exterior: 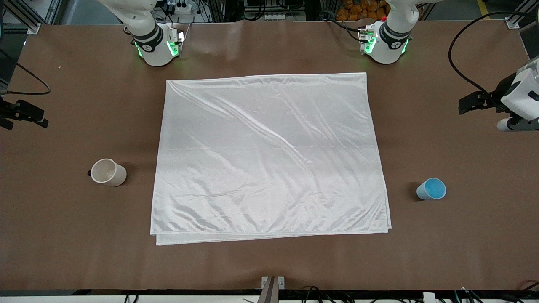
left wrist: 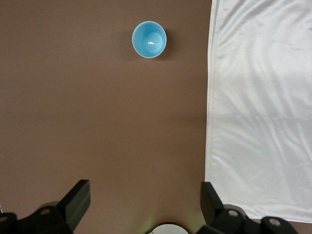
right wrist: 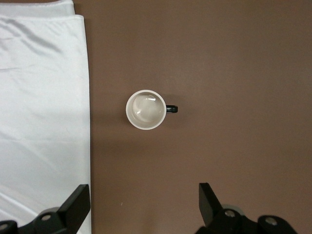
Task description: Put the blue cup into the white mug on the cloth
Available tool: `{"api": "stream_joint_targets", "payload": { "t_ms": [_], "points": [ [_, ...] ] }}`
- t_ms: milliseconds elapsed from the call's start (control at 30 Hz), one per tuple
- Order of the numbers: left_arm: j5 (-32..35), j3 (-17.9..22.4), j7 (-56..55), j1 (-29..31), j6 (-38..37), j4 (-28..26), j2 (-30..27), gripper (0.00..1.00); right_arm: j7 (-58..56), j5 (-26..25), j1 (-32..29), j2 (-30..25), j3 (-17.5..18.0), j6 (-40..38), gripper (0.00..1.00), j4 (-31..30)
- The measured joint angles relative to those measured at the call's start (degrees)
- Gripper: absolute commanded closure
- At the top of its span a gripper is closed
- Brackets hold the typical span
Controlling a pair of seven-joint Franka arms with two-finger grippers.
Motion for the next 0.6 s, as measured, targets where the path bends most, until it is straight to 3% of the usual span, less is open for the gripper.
{"api": "stream_joint_targets", "payload": {
  "t_ms": [600],
  "points": [
    [0.84,0.10,0.00,0.14,4.18,2.31,8.24,0.00,-17.91,0.00,-1.76,4.99,-0.06,2.24,0.02,-1.38]
  ]
}}
